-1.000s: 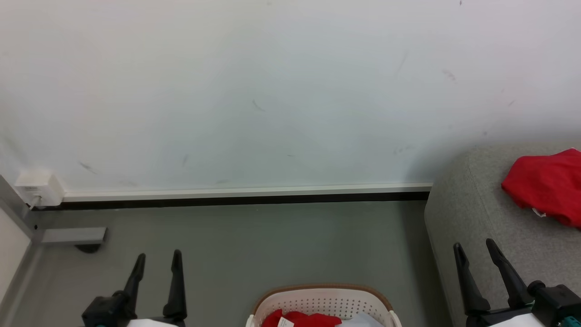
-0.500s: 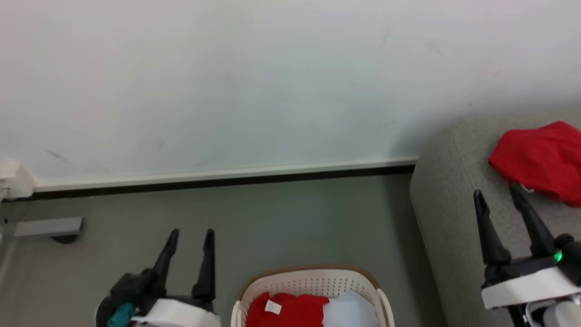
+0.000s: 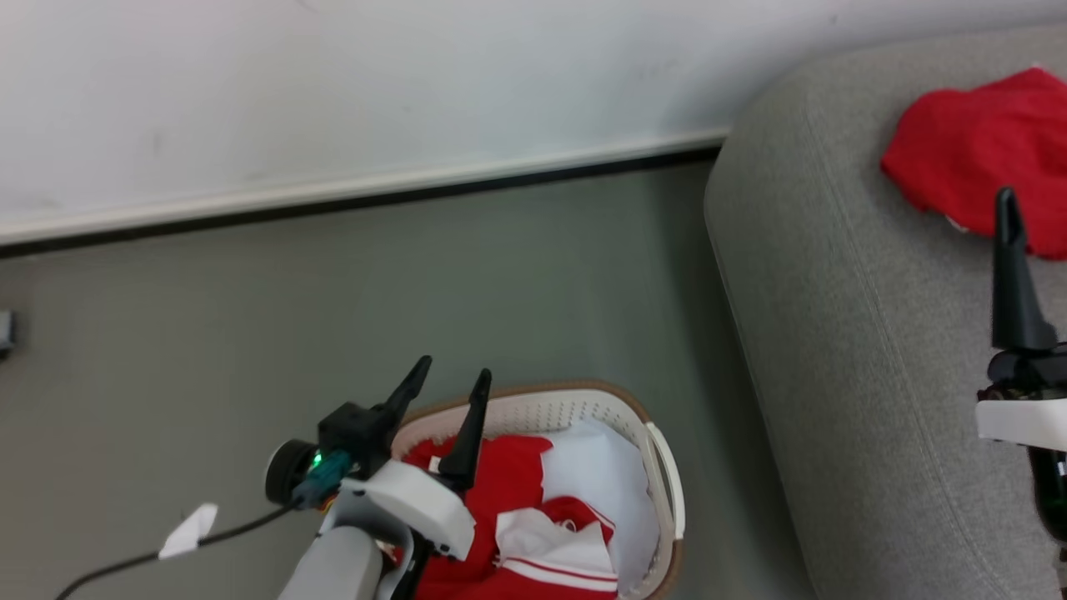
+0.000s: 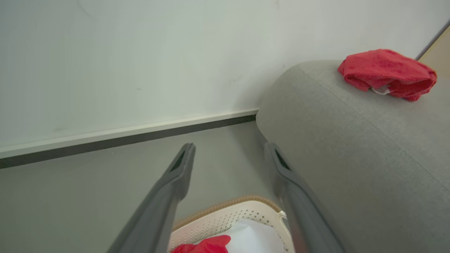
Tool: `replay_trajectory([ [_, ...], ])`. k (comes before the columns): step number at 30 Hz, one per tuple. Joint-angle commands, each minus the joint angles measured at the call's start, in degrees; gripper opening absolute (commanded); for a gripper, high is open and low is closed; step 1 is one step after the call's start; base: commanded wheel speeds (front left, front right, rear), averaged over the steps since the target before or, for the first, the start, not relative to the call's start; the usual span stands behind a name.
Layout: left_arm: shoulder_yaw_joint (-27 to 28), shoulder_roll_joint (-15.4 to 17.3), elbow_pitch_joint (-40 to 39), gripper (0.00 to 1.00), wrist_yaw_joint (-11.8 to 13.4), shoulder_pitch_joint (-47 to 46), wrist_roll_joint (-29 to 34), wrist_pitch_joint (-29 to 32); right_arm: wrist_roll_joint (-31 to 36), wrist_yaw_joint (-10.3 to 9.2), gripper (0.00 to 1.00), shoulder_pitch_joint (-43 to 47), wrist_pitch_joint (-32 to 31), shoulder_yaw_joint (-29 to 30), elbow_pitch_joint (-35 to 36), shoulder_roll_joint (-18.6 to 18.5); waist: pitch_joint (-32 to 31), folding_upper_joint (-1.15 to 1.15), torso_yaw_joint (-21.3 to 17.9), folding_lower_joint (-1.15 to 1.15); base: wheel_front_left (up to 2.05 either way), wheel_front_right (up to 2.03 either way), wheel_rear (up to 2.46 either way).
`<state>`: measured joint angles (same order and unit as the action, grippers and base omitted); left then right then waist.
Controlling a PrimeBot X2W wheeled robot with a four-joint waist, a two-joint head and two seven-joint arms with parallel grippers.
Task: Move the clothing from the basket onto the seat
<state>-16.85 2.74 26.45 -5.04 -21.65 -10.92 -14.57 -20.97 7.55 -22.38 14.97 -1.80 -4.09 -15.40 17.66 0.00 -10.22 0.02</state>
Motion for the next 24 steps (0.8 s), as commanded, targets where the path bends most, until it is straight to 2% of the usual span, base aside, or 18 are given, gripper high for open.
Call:
replay_trajectory([
  [1, -0.6, 0.3, 1.6, 1.00, -0.3, -1.7, 0.2, 0.2, 0.2, -0.13, 1.00, -0.9, 0.2, 0.8, 0.6, 0.0, 4.3, 0.00, -2.3, -0.02, 0.00, 0.00, 0.00],
  [8, -6.0, 0.3, 16.1, 1.00, -1.9, -10.4, -1.0, 3.3, -0.3, -0.13, 1.00, -2.5, 0.2, 3.0, 3.6, 1.7, 11.8, 0.00, -4.1, -0.02, 0.00, 0.00, 0.00],
  [14, -13.7, 0.3, 27.1, 1.00, -2.5, -15.4, -4.0, 9.3, 0.2, -0.13, 1.00, -3.8, 0.2, 4.6, 5.1, 4.2, 16.9, 0.00, -6.2, -0.02, 0.00, 0.00, 0.00],
  [20, -23.5, 2.2, 32.3, 1.00, -2.4, -18.8, -8.9, 15.6, 0.4, -0.13, 1.00, -5.2, 0.2, 5.0, 5.9, 6.6, 21.5, 0.00, -8.6, -0.02, 0.00, 0.00, 0.00],
  [24, -29.0, 4.8, 33.7, 1.00, -2.4, -20.8, -12.2, 19.3, 0.1, -0.13, 1.00, -6.4, 0.2, 4.4, 6.2, 8.2, 24.3, 0.00, -10.4, -0.02, 0.00, 0.00, 0.00],
])
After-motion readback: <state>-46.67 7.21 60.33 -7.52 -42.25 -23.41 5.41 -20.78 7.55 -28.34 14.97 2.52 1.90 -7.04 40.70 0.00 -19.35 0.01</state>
